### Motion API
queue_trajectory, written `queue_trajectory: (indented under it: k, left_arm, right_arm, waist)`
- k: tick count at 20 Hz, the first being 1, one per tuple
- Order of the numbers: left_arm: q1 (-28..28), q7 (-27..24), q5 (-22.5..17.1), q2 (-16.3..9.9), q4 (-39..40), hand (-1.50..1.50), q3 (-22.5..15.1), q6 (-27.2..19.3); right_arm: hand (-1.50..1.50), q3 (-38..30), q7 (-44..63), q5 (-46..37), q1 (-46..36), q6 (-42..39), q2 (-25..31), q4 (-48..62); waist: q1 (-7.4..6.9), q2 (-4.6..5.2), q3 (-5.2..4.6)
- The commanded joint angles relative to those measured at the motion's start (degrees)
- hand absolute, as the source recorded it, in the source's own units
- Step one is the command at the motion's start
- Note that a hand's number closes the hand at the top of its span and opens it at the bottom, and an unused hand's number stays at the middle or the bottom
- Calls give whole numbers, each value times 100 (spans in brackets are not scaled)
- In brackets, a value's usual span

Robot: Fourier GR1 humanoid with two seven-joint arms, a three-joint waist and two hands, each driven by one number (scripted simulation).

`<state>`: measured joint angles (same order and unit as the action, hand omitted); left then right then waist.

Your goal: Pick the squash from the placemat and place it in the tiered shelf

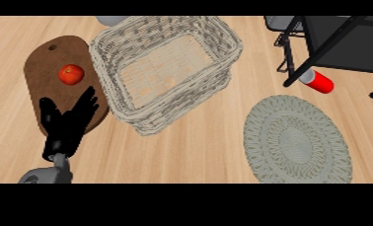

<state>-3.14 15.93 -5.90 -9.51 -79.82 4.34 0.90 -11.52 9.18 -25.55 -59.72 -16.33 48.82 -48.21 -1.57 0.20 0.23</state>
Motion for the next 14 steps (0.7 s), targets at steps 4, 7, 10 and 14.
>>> queue_trajectory:
  k: [4,7,10,14]
  left_arm:
    - [-81,187,4,46,182,0,52,-61]
    - [-5,341,-89,-44,25,0,75,82]
    - [27,75,8,32,214,0,26,83]
    - [-4,-76,118,113,360,0,-21,31]
  right_arm:
    - [150,99,-819,-522,-526,495,0,1182]
    - [150,-37,-1080,-456,-643,581,-92,1508]
    - [150,-100,-1532,-499,-820,551,46,1971]
    - [150,-59,-1676,-654,-912,691,-19,2227]
  waist:
    - [-3,30,-23]
    - [3,20,-21]
    - [-29,42,-21]
    - [1,37,-22]
